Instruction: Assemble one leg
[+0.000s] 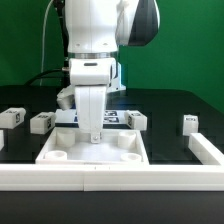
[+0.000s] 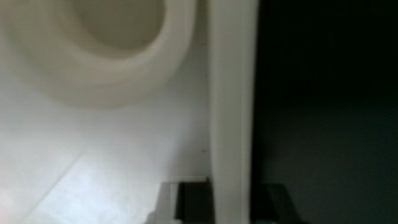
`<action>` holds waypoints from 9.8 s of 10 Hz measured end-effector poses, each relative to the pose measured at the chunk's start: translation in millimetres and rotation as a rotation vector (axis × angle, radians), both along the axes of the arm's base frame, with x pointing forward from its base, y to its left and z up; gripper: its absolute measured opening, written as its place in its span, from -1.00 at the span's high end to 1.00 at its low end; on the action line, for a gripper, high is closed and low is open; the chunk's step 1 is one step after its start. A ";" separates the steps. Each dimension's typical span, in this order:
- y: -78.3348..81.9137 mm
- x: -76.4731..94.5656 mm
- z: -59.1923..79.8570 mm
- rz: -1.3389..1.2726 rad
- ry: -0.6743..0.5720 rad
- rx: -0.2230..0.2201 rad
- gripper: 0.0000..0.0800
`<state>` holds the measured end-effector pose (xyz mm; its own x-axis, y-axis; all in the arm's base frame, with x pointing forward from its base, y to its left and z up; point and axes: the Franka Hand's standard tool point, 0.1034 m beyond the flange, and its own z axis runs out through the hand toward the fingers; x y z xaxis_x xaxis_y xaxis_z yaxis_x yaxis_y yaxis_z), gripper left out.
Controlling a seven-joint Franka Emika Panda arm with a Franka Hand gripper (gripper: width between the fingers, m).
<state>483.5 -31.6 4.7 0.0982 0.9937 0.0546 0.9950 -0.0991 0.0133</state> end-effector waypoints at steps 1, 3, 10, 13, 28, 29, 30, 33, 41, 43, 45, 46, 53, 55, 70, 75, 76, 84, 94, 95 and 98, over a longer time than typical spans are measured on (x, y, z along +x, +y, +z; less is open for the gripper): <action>0.0 0.0 0.0 0.000 0.000 0.000 0.88; 0.3 -0.1 0.0 0.001 0.000 0.000 0.87; 86.1 3.7 0.2 0.090 -0.001 0.022 0.87; 96.2 5.4 0.2 0.087 0.003 0.025 0.87; 98.2 -0.3 39.7 -0.038 -0.037 0.011 -0.62; 101.6 -1.7 44.4 -0.071 -0.049 0.014 -0.62; 101.4 -4.5 45.6 -0.086 -0.063 0.017 -0.62; 100.7 -4.5 43.2 -0.189 -0.052 0.023 -0.62; 131.3 -18.1 37.9 -1.046 0.005 0.112 -0.62; 131.9 -18.9 37.1 -1.187 0.024 0.123 -0.62; 132.7 -19.5 36.9 -1.332 0.043 0.134 -0.62; 133.5 -20.0 36.7 -1.403 0.053 0.138 -0.62; 178.1 -39.5 33.8 -2.024 0.140 0.192 -0.62; 186.6 -43.1 33.1 -2.017 0.144 0.189 -0.62; 201.8 -61.4 16.0 -1.762 0.782 -0.338 -0.62; 207.5 -61.8 3.5 -1.698 0.979 -0.493 -0.62; 208.2 -62.1 3.4 -1.696 0.979 -0.494 -0.62; 207.9 -62.2 3.4 -1.696 0.980 -0.494 0.27; 190.9 -32.1 62.7 -1.734 0.895 -0.393 0.27; 191.3 -33.3 65.4 -1.749 0.845 -0.358 0.27; 174.9 -19.4 65.0 -1.723 0.711 -0.243 0.27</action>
Offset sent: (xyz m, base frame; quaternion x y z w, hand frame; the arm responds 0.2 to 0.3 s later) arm 0.0032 0.0310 -0.0046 -0.0143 0.0073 -0.0864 0.9961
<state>464.0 143.3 69.7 0.8047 -0.2270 -0.5485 -0.3541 -0.9252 -0.1367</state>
